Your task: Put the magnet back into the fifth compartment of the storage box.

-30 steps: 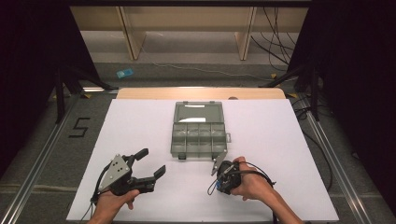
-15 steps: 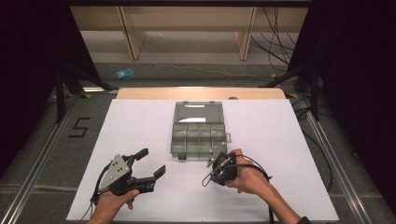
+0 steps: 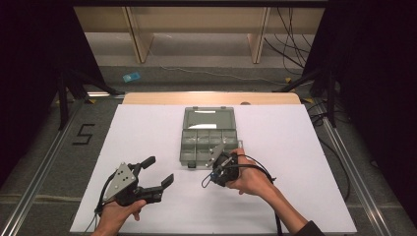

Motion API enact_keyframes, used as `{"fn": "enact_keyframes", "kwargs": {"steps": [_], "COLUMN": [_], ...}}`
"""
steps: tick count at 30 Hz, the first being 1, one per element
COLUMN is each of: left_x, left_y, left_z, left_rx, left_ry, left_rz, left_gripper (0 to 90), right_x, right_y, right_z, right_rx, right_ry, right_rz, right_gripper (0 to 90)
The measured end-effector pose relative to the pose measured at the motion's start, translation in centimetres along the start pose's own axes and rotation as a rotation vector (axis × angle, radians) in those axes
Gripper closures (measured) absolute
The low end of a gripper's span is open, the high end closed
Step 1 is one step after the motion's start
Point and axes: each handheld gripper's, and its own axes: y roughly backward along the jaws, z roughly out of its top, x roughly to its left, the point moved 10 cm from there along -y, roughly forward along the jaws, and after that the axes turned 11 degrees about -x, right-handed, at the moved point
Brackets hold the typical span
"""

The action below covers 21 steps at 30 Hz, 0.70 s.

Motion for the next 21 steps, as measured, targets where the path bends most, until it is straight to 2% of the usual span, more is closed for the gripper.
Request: {"fn": "enact_keyframes", "kwargs": {"steps": [5,10,12,15,16,17,21], "left_x": [0.0,0.0,0.0,-0.1,0.0,-0.1,0.0], "left_y": [0.0,0.1,0.0,0.0,0.1,0.0,0.2], "left_z": [0.0,0.1,0.1,0.1,0.1,0.1,0.1], "left_rx": [0.001,-0.003,-0.013,-0.013,-0.002,-0.014,0.002], "left_ry": [0.001,-0.004,0.006,0.006,-0.007,0.007,-0.004], "left_rz": [0.002,0.000,-0.005,-0.004,0.001,-0.008,0.001], "left_gripper": [15.4,15.4,15.4,15.4,15.4,15.4,15.4], "right_x": [-0.3,-0.9,-1.1,-1.5,-1.7,-1.9,-2.6], "right_y": [-0.4,-0.7,-0.9,-1.3,-1.4,-1.4,-1.6], "right_z": [1.6,3.1,3.8,4.3,4.4,4.5,4.8], "right_rx": [-0.023,-0.054,-0.069,-0.073,-0.079,-0.081,-0.096], "right_ry": [0.013,0.029,0.027,0.034,0.035,0.038,0.024], "right_rz": [0.003,-0.013,-0.017,-0.023,-0.030,-0.031,-0.042], "right_gripper": [62.5,62.5,62.5,62.5,62.5,62.5,62.5]}}
